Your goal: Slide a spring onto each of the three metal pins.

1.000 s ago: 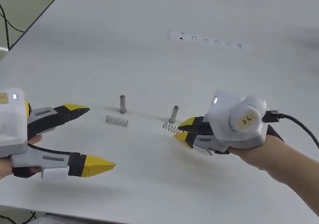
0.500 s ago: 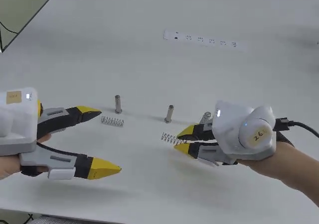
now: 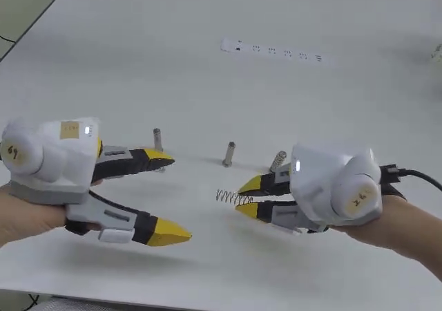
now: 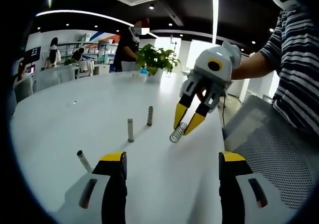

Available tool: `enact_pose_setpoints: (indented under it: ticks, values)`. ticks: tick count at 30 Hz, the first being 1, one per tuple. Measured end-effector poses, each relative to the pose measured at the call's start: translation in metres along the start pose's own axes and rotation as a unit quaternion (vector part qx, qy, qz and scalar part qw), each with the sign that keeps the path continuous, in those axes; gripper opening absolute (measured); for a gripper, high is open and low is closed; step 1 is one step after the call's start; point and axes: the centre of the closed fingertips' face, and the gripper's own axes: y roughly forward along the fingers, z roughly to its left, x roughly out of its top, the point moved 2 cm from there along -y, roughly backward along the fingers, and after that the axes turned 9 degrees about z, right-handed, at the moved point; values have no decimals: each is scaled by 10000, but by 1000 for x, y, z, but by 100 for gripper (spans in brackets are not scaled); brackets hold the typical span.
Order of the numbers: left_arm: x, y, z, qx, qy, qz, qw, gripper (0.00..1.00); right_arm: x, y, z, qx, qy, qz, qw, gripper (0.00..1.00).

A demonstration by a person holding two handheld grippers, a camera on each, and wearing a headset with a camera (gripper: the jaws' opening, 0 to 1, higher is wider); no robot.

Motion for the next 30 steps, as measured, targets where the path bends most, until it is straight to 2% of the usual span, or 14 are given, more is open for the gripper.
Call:
enact_pose_setpoints:
  ticks: [4,6,9,12,15,22,30]
  values:
    - [4,10,-3,-112,128,0,9999,71,3,-1,2,15,-115,-77,9999,13]
    - [8,13,-4,-146,185,-129,9996,69,3,-2,2,4,-125,-97,9999,13]
    - [16,17,-8,-312,256,-286,9988,59,4,-4,1,-16,-180,-125,9998,13]
    - [18,23,-10,-363,404,-225,9983,49,6,-7,2,-13,-178,-204,9996,13]
    - [20,28,-11,-434,446,-238,9978,46,8,-10,3,1,-196,-258,9995,13]
    - [23,31,-14,-548,553,-280,9966,28,10,-13,3,4,-211,-319,9993,13]
    - [26,35,-18,-643,530,-334,9960,21,12,-17,5,25,-222,-383,9990,13]
